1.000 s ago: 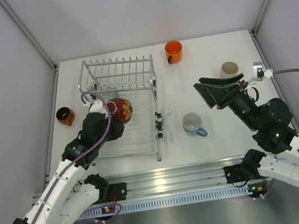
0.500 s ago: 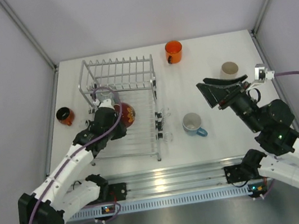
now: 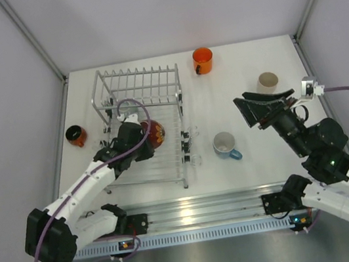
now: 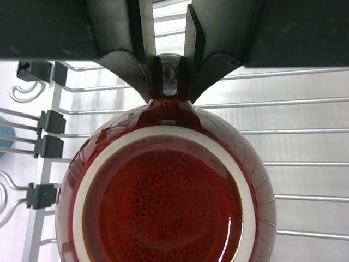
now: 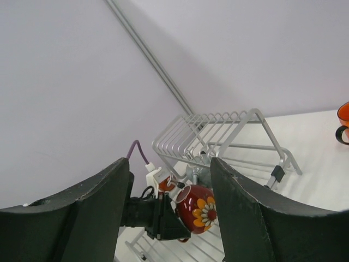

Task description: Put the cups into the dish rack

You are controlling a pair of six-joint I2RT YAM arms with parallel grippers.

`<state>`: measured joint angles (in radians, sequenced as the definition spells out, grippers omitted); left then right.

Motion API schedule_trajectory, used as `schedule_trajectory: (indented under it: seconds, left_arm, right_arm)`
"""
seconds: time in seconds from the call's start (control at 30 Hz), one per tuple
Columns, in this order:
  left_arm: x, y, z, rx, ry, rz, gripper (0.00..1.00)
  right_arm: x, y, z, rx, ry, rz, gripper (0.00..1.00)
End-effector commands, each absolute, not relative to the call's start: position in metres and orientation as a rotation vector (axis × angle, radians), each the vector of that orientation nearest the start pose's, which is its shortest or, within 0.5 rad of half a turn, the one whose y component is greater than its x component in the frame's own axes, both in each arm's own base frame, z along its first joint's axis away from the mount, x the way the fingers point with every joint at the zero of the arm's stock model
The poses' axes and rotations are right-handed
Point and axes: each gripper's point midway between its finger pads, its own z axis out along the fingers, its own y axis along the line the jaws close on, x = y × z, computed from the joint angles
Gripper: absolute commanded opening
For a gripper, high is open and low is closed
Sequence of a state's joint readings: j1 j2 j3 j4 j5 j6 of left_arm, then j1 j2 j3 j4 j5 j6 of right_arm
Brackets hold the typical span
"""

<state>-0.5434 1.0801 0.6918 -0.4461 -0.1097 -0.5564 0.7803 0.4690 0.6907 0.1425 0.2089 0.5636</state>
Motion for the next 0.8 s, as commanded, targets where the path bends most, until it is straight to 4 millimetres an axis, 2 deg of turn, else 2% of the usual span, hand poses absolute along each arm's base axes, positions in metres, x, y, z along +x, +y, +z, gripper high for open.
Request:
schedule_trajectory:
  seconds: [0.0,0.13,0.17,0.37,0.77]
  left_arm:
    - [0.272,-0.181,0.151,-0.072,2.232,-0.531,0.0]
    - [0.273,-0.191,0.156,-0.02,2.212,-0.523,0.0]
    - [0.275,-0.195,0.162,-0.008,2.192,-0.535,0.0]
    - [0.292,-0.201,0.165,0.007,2.163,-0.499,0.0]
    - [0.315,-0.209,0.149,0.022,2.188,-0.423,0.01]
  right_arm:
    - [0.185,0.153,0.43,0.076,1.206,1.027,0.62]
    - [0.182,0.152,0.43,0.079,1.205,1.038,0.62]
    - [0.182,0.151,0.432,0.078,1.206,1.036,0.62]
    - [0.175,0.144,0.438,0.078,1.189,1.032,0.62]
    - [0.176,0.135,0.437,0.085,1.183,0.986,0.62]
